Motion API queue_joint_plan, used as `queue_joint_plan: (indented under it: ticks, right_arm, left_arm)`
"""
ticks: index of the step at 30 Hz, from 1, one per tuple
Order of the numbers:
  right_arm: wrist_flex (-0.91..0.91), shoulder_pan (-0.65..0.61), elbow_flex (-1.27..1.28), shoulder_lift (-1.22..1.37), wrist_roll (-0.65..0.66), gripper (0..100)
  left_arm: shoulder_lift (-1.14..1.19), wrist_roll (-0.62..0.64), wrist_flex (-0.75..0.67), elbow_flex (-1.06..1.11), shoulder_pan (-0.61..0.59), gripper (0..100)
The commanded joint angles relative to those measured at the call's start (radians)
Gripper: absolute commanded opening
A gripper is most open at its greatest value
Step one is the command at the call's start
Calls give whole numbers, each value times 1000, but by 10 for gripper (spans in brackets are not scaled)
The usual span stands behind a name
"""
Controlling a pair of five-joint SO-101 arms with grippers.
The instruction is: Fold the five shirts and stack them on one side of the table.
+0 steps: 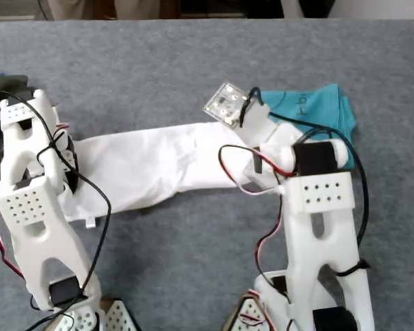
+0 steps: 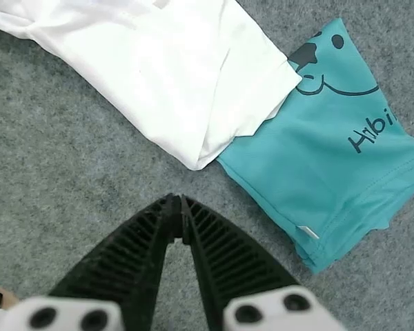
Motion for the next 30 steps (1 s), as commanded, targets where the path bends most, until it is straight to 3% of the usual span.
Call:
queue_joint_plan:
  ticks: [1, 5, 10, 15, 19, 24, 30]
  right_arm:
    - [-14, 16, -39, -31, 3, 2]
    - [-14, 16, -39, -31, 3, 2]
    - [-44, 16, -30, -25, 3, 2]
    - [-166, 33, 36, -25, -31, 2]
    - [-241, 102, 68, -25, -89, 2]
    - [-287, 189, 73, -24, -87, 2]
    - [-350, 263, 136, -30, -87, 2]
  left_arm:
    - [-2, 54, 9, -75, -54, 18]
    - [-2, 144, 11, -221, -161, 18]
    - [-71, 143, 12, -288, -256, 18]
    - [-206, 144, 12, -227, -241, 18]
    - [-369, 149, 12, -92, -138, 18]
    - [-593, 221, 11, 106, 107, 18]
    - [-659, 361, 6, 104, 390, 18]
